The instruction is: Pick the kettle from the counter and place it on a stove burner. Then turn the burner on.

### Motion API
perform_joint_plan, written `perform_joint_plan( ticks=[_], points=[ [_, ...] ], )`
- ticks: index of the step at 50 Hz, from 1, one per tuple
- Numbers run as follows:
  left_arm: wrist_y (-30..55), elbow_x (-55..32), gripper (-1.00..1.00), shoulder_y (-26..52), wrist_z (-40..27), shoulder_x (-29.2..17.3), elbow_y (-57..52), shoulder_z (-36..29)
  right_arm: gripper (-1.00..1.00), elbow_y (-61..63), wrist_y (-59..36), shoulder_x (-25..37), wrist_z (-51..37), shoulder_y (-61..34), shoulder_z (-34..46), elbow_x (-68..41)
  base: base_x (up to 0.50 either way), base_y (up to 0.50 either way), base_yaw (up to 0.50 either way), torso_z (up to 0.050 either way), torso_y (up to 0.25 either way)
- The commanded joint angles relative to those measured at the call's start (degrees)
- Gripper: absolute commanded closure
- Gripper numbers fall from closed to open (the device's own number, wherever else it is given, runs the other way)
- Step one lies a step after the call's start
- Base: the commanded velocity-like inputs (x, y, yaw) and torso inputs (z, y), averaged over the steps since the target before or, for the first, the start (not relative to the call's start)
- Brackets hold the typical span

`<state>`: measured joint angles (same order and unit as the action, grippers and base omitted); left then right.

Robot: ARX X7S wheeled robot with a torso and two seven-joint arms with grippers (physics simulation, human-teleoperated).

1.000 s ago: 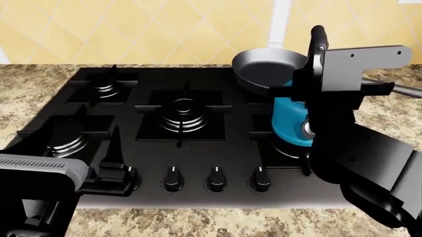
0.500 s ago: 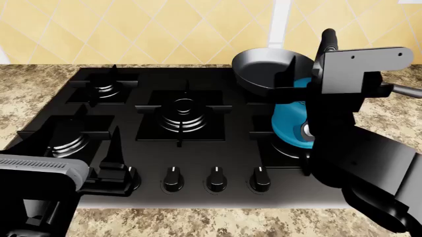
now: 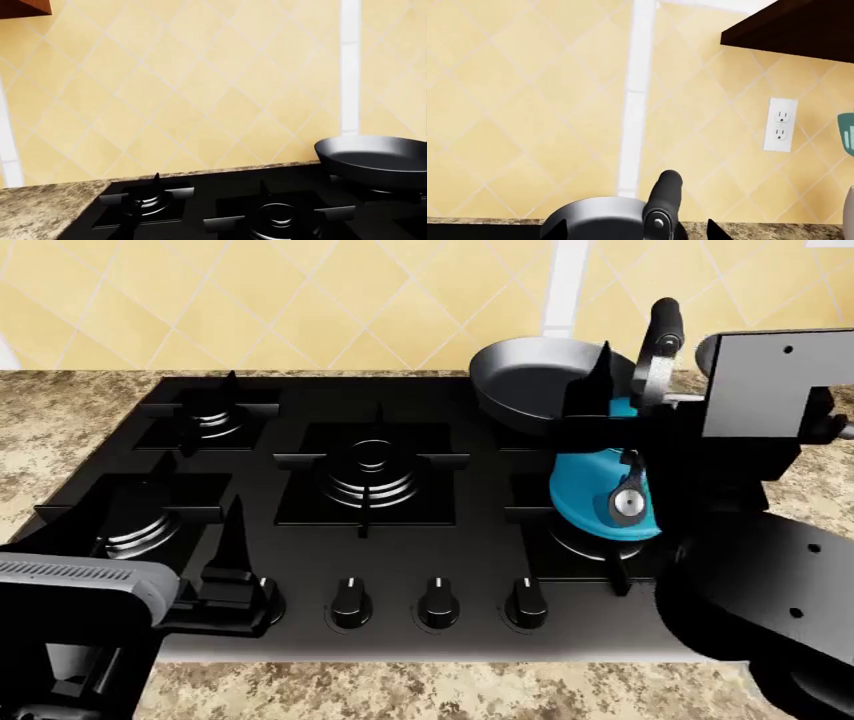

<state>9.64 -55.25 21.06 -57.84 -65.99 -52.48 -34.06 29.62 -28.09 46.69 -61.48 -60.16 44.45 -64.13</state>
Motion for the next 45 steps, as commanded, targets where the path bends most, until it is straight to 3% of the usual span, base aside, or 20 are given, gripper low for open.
perform_joint_plan(
  ticks=[1, 27, 45],
  points=[
    [0.1, -0.2, -1.00, 0.3, 0.0, 0.1, -0.1, 0.1, -1.00, 8.0, 0.6, 4.6, -4.5, 2.0, -3.4, -8.3, 0.00, 0.00, 0.00, 0.000, 0.000],
    [-0.9, 0.0, -1.00, -0.8, -0.9, -1.0, -0.9, 0.6, -1.00, 24.1, 3.7, 15.0, -13.3, 7.8, -4.5, -29.6, 0.00, 0.00, 0.00, 0.000, 0.000],
    [-1.5, 0.2, -1.00, -1.5, -0.8, -0.9, -0.6, 0.5, -1.00, 27.1, 4.7, 16.2, -10.8, 14.0, -2.4, -30.0, 0.00, 0.00, 0.00, 0.000, 0.000]
  ],
)
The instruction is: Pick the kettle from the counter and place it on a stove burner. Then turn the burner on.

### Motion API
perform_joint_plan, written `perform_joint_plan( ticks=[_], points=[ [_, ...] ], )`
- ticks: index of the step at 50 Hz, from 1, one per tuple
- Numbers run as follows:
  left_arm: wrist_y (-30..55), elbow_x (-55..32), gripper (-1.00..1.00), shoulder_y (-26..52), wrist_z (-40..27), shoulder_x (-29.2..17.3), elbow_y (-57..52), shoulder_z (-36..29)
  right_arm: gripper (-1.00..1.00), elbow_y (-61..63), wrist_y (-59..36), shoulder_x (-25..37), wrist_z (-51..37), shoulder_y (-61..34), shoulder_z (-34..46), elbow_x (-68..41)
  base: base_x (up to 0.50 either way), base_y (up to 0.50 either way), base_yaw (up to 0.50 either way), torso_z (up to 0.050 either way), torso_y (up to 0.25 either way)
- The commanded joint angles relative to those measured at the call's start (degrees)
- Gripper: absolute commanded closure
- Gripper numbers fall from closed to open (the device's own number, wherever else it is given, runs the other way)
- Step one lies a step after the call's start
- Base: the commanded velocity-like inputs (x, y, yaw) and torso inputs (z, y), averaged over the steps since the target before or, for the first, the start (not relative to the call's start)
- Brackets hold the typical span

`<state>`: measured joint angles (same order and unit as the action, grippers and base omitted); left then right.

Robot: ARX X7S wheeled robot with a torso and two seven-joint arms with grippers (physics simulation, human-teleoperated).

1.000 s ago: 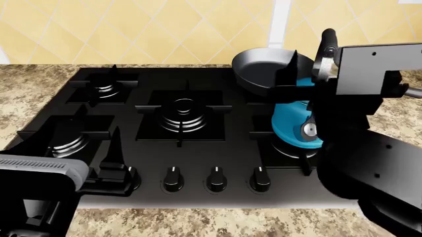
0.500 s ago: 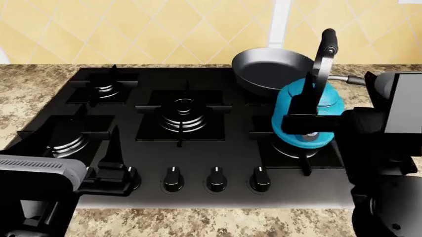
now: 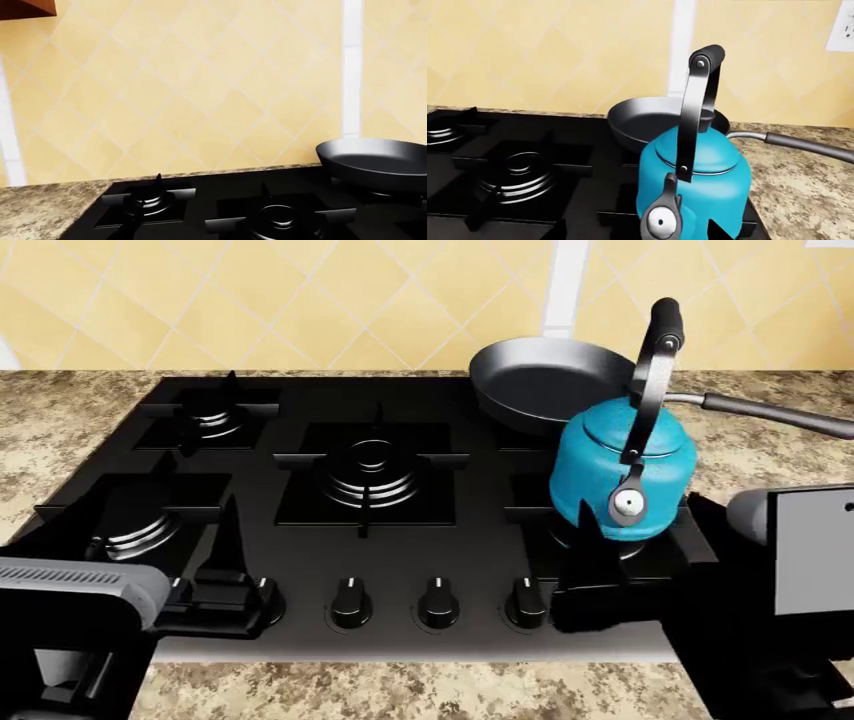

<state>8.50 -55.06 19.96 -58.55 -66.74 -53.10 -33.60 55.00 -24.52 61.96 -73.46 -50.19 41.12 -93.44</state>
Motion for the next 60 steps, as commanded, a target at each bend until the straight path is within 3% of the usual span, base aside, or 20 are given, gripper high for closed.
perform_joint_plan(
  ticks=[1, 23, 30, 60],
  points=[
    [-0.4, 0.1, -1.00, -0.4, -0.1, 0.0, 0.1, 0.0, -1.00, 1.6, 1.3, 0.8, 1.5, 4.8, 1.2, -0.2, 0.00, 0.00, 0.00, 0.000, 0.000],
    [-1.8, 0.7, -1.00, -1.7, -0.1, -0.4, 0.4, 0.3, -1.00, -3.2, 4.3, -3.4, 7.2, 14.9, 4.6, 8.5, 0.00, 0.00, 0.00, 0.000, 0.000],
    [-1.8, 0.7, -1.00, -1.8, 0.1, -0.2, 0.8, 0.2, -1.00, -3.8, 0.7, -4.7, 7.8, 13.2, 6.5, 7.5, 0.00, 0.00, 0.00, 0.000, 0.000],
    [-3.1, 1.4, -1.00, -3.0, 0.6, 0.0, 1.8, 0.3, -1.00, -8.0, 0.6, -9.1, 10.6, 14.7, 8.3, 12.2, 0.00, 0.00, 0.00, 0.000, 0.000]
  ],
)
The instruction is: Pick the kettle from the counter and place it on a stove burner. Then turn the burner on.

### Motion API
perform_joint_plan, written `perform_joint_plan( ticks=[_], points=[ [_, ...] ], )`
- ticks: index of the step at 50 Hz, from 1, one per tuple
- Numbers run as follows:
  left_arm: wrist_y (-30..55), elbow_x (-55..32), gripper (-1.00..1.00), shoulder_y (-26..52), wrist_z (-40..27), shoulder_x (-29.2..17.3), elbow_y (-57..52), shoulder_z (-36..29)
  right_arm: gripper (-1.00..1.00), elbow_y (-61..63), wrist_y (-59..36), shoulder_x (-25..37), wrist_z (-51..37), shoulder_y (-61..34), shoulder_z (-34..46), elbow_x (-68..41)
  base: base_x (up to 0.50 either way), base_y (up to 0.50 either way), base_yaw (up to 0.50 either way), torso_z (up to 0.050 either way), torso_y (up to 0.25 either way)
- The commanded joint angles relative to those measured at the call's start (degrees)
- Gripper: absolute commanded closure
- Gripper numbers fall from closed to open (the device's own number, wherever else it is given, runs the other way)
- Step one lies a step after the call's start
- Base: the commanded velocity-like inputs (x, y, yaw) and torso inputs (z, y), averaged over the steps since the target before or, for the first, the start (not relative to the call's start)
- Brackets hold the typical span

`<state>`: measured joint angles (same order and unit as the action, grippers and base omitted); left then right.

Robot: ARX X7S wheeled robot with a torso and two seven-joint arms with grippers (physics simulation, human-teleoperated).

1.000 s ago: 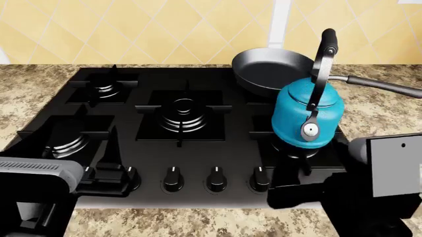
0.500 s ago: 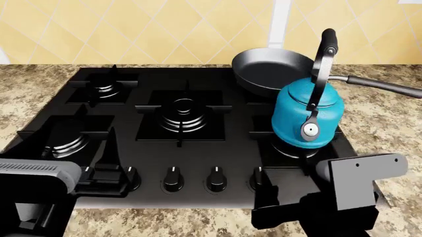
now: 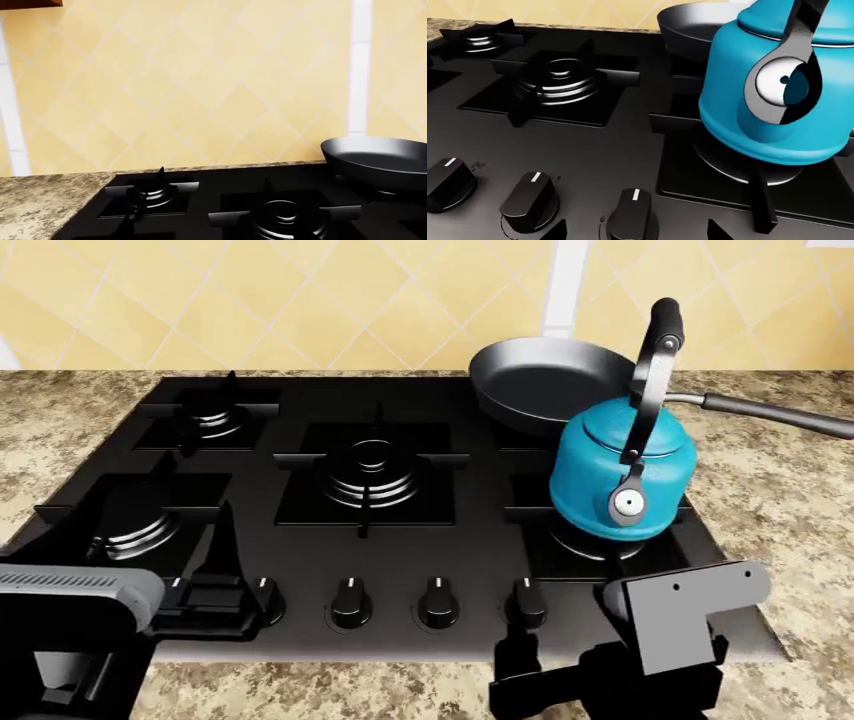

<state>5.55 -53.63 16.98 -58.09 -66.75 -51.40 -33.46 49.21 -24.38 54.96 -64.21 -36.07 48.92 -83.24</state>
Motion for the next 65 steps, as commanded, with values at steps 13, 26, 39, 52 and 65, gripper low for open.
perform_joint_plan(
  ticks=[13, 26, 39, 52, 65],
  points=[
    [-0.3, 0.2, -1.00, -0.4, 0.2, 0.0, 0.4, 0.1, -1.00, -5.3, 2.6, -3.7, 2.5, 2.5, 0.4, 4.2, 0.00, 0.00, 0.00, 0.000, 0.000],
    [-0.5, 0.7, -1.00, -0.8, 0.4, 0.4, 0.7, 0.0, -1.00, -6.7, 3.4, -4.4, 3.5, 3.9, 0.7, 4.8, 0.00, 0.00, 0.00, 0.000, 0.000],
    [-0.6, 0.8, -1.00, -1.0, 0.5, 0.5, 0.9, -0.1, -1.00, -8.4, 3.8, -4.8, 4.4, 4.6, 0.9, 5.2, 0.00, 0.00, 0.00, 0.000, 0.000],
    [-0.8, 1.0, -1.00, -1.2, 0.6, 0.6, 1.0, -0.1, -1.00, -10.1, 3.6, -5.9, 5.0, 5.0, 1.6, 6.1, 0.00, 0.00, 0.00, 0.000, 0.000],
    [-0.9, 0.9, -1.00, -1.3, 0.6, 0.6, 1.1, 0.0, -1.00, -10.1, 2.8, -6.0, 6.0, 5.2, 2.4, 6.6, 0.00, 0.00, 0.00, 0.000, 0.000]
  ],
)
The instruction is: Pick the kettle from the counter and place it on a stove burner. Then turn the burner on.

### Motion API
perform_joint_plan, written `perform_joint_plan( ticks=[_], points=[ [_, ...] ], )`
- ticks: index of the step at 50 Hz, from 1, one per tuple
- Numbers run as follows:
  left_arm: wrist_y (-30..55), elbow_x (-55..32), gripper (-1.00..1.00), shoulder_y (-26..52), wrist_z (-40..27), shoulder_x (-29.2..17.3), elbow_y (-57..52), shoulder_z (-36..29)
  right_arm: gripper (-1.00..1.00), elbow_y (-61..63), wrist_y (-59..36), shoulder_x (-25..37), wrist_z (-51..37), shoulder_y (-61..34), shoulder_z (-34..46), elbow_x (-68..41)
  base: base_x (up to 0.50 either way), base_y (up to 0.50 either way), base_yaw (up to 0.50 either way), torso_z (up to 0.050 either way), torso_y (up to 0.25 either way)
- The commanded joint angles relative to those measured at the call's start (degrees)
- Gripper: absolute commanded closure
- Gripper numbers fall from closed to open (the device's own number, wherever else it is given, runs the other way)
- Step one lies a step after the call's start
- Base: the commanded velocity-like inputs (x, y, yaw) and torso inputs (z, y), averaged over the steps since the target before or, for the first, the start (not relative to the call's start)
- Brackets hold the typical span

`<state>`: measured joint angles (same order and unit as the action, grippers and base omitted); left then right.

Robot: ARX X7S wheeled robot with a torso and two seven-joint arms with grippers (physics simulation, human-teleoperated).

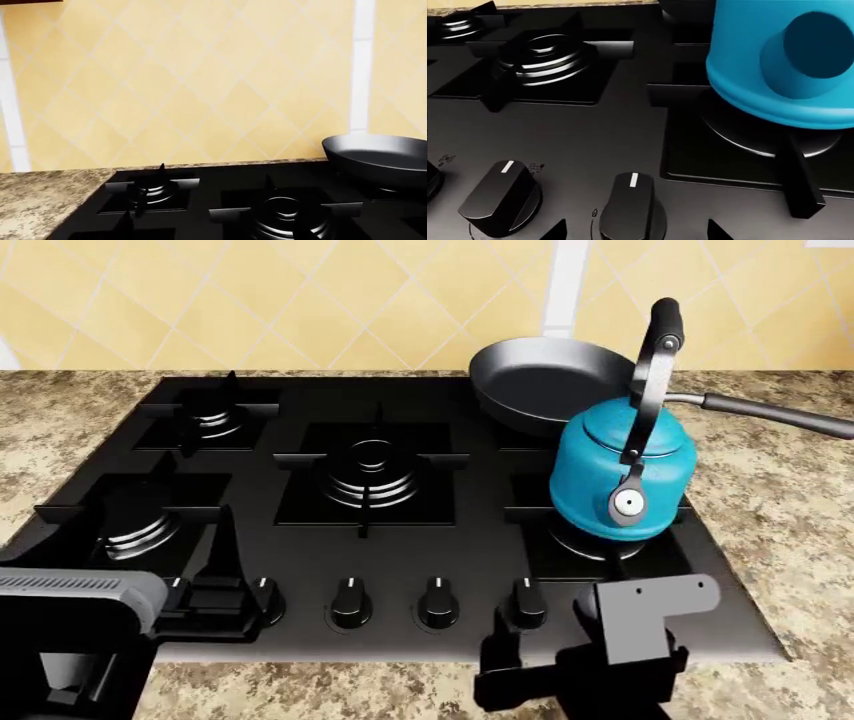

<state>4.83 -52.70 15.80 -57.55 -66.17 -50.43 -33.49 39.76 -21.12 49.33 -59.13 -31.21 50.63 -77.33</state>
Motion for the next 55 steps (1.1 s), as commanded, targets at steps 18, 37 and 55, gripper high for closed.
perform_joint_plan(
  ticks=[18, 37, 55],
  points=[
    [-0.9, -0.1, -1.00, -0.6, -0.2, -0.6, -0.1, 0.6, 1.00, 0.5, -0.3, 0.2, -0.1, 0.6, 0.5, 2.2, 0.00, 0.00, 0.00, 0.000, 0.000],
    [-1.0, 0.6, -1.00, -1.2, 0.3, 0.1, 0.6, 0.2, 1.00, -0.4, -0.5, 1.7, 3.8, 0.4, 1.1, 8.1, 0.00, 0.00, 0.00, 0.000, 0.000],
    [-1.1, 0.3, -1.00, -0.9, 0.6, 0.5, 0.9, 0.4, 1.00, -2.8, -2.0, 6.3, 11.8, -2.2, 2.3, 18.9, 0.00, 0.00, 0.00, 0.001, 0.000]
  ],
)
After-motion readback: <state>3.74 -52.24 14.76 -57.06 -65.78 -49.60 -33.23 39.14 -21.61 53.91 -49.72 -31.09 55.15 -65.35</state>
